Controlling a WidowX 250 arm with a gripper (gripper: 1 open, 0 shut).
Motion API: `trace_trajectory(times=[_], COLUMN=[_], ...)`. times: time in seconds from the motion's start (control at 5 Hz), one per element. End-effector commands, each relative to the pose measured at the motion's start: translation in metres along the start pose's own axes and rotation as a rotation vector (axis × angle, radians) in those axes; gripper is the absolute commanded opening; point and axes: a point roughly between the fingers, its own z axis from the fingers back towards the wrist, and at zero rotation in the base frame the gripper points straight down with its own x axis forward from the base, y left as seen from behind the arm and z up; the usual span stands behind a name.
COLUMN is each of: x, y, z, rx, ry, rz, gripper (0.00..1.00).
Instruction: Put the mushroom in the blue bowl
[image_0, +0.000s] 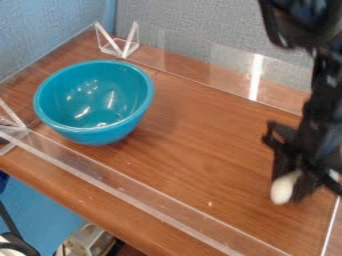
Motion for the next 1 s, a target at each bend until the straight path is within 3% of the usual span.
trace_trajectory(times=[0.0,0.2,0.4,0.6,0.8], x=[-0.005,-0.027,-0.061,-0.101,-0.117], y=[0.034,0.079,0.120,0.159,0.186], z=[0.055,0.068,0.065,0.062,0.059], rx=[0.027,0.055,0.072,0.080,0.080], ry=[-0.096,-0.095,-0.085,-0.077,-0.070], rz=[0.100,0.262,0.407,0.503,0.571], gripper=[0.00,0.00,0.00,0.00,0.00])
